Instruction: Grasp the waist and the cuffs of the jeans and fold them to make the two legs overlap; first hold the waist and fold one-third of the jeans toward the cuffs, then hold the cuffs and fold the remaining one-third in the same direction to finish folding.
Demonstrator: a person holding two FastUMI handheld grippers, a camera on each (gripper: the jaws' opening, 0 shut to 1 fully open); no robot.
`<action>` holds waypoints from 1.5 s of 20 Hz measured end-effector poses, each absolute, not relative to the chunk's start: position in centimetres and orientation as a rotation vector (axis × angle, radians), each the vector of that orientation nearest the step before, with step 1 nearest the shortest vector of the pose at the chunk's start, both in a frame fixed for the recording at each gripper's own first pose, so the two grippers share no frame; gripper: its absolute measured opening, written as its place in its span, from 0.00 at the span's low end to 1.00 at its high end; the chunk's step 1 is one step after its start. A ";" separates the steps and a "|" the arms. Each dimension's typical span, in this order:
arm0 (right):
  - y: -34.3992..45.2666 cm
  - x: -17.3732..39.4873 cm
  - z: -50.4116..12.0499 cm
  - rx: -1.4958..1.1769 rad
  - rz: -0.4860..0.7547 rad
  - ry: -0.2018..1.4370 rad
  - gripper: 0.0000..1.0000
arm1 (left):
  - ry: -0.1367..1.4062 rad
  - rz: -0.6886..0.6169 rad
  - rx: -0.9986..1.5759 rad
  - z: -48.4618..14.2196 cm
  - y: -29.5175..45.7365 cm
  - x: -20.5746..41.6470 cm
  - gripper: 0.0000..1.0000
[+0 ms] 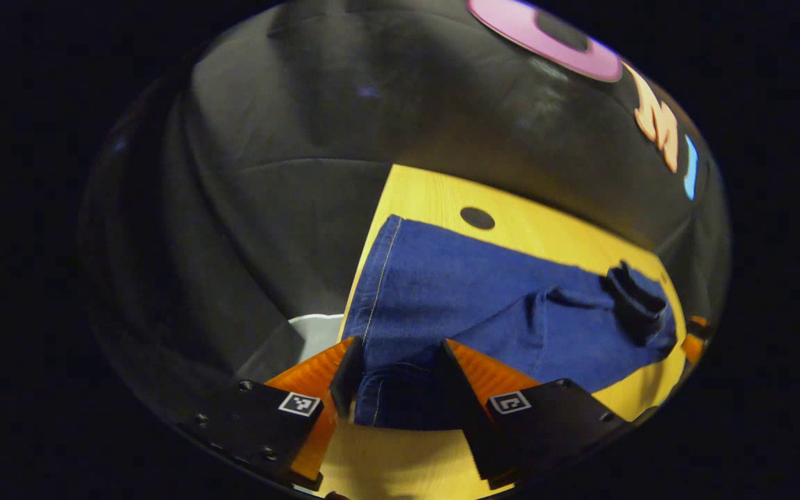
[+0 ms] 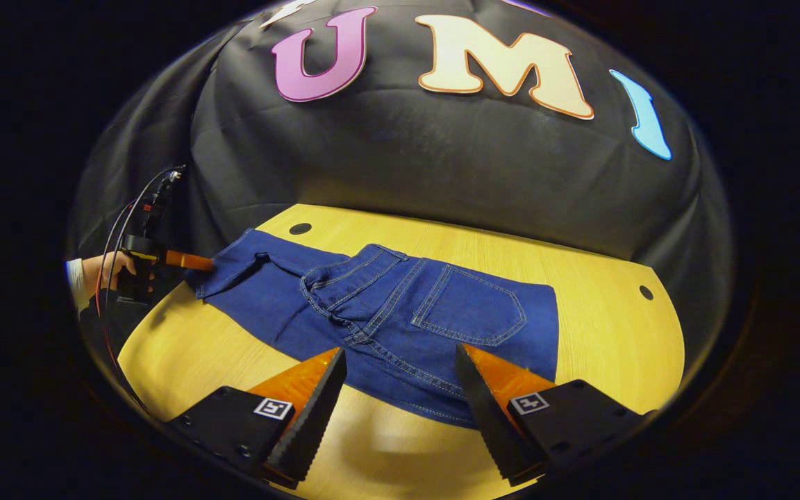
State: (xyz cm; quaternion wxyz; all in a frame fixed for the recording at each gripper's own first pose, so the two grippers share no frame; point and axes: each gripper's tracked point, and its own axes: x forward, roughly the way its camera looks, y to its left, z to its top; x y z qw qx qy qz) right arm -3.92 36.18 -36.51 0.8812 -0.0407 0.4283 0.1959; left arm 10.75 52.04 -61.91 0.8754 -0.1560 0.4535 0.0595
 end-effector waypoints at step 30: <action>33.9 -5.6 -39.2 -0.003 0.348 1.002 0.98 | 1.166 0.174 -0.095 -61.8 52.1 10.1 0.61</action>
